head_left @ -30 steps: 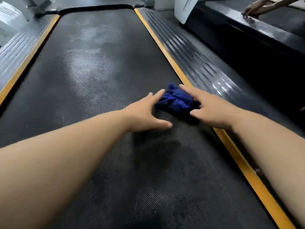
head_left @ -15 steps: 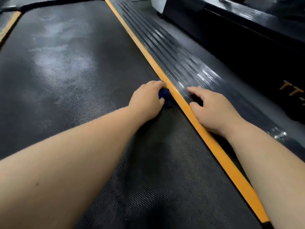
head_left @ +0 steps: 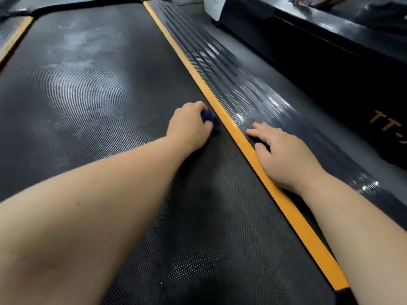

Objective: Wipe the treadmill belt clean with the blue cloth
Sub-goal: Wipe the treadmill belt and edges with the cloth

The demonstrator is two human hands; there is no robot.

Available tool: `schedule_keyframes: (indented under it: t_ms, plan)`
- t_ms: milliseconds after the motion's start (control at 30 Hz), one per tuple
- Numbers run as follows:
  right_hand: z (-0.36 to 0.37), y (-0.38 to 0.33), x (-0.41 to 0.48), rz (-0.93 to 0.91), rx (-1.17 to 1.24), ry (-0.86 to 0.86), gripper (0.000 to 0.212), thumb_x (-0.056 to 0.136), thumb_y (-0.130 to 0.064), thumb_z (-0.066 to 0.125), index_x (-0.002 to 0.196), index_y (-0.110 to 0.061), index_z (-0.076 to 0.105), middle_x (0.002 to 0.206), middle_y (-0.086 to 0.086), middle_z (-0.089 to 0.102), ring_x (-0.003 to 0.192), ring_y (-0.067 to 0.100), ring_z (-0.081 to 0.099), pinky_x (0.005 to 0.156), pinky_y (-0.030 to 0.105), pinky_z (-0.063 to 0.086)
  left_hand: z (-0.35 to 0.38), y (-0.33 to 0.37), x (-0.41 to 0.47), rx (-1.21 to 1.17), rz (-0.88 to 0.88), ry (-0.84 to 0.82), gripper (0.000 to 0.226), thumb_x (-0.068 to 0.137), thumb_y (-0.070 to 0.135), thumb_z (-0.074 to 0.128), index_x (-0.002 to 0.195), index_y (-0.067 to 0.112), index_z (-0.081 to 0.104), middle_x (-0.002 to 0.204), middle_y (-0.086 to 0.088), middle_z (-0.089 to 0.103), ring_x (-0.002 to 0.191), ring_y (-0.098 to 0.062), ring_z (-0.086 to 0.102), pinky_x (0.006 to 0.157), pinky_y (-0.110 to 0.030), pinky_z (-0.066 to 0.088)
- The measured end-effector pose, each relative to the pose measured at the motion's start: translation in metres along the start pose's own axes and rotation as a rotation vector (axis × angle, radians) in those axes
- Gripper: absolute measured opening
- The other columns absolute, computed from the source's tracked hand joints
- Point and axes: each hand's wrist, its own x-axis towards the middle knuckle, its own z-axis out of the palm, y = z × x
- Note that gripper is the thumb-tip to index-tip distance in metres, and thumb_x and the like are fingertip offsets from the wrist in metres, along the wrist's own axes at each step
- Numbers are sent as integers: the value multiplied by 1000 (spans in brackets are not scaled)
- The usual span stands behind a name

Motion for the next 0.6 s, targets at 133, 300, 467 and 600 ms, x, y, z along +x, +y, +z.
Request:
schedule_keyframes:
  t_ms: [133, 300, 467, 600]
  plan:
    - [0, 3, 2, 13, 24, -4, 45, 97, -12, 37, 141, -22, 43, 152, -4, 32, 142, 10, 22, 116, 26, 11, -4, 21, -40, -51, 248, -127, 29, 76, 39, 63, 103, 28, 58, 108, 9, 57, 101, -17, 52, 85, -31, 44]
    - [-9, 4, -7, 43, 12, -28, 47, 96, -8, 36, 141, -21, 43, 153, -3, 31, 144, 12, 15, 116, 28, 5, -32, 11, -75, -6, 662, -409, 24, 81, 29, 66, 103, 30, 58, 112, 10, 56, 103, -12, 52, 83, -28, 43]
    - [-6, 12, -26, 102, -59, 30, 44, 98, -16, 33, 141, -23, 43, 153, -3, 31, 145, 19, 17, 119, 36, 9, -22, -14, -27, 44, 227, -109, 27, 83, 22, 60, 109, 27, 58, 113, 0, 58, 105, -25, 54, 87, -35, 45]
    - [1, 13, -22, 115, -55, 47, 46, 94, -17, 33, 139, -23, 45, 152, -3, 34, 141, 22, 28, 116, 41, 23, -1, 25, -56, -80, 187, -80, 21, 82, 31, 59, 103, 28, 61, 107, 4, 60, 100, -20, 54, 83, -32, 44]
